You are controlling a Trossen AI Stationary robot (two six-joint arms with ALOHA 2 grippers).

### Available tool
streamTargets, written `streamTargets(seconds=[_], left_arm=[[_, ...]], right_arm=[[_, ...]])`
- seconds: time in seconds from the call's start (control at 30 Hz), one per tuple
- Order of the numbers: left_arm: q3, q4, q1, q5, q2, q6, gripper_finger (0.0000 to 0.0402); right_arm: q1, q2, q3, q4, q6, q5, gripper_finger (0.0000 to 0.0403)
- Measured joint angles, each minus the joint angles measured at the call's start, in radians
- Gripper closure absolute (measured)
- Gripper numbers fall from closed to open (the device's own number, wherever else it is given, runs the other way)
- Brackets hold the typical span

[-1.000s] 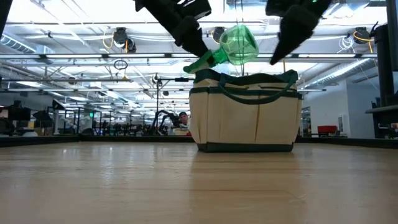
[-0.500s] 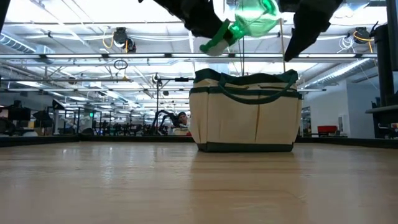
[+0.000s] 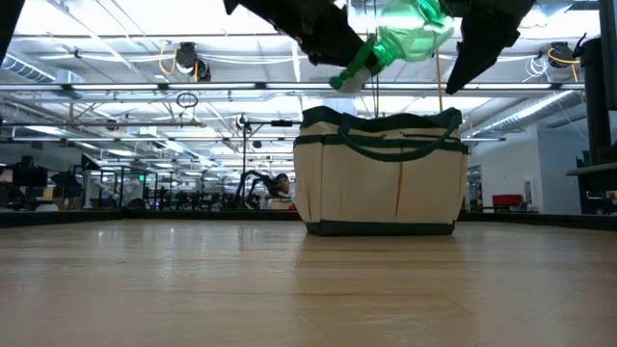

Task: Pick & Place Garden tools in Gardening bag
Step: Put the green spray bottle into the brown gardening bag

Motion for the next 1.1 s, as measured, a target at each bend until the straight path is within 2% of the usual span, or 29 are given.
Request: streamTargets(seconds=[0.2, 0.37, 0.77, 1.1], left_arm=[[-0.001, 0.018, 0.000, -0.060, 0.056, 0.008, 0.0267], [-0.001, -0.058, 0.000, -0.129, 0.080, 0.009, 0.0267], [-0.008, -0.223, 0.000, -0.138, 0.077, 0.030, 0.0268], [-0.009, -0.267, 0.002, -0.128, 0.077, 0.031, 0.0267]], right_arm=[[0.010, 0.000, 0.000, -0.048, 0.044, 0.004, 0.0193], [0.010, 0.000, 0.000, -0.086, 0.086, 0.005, 0.0193], [0.010, 0.000, 0.000, -0.085, 0.087, 0.005, 0.0193], [0.010, 0.000, 0.000, -0.084, 0.086, 0.005, 0.0193]])
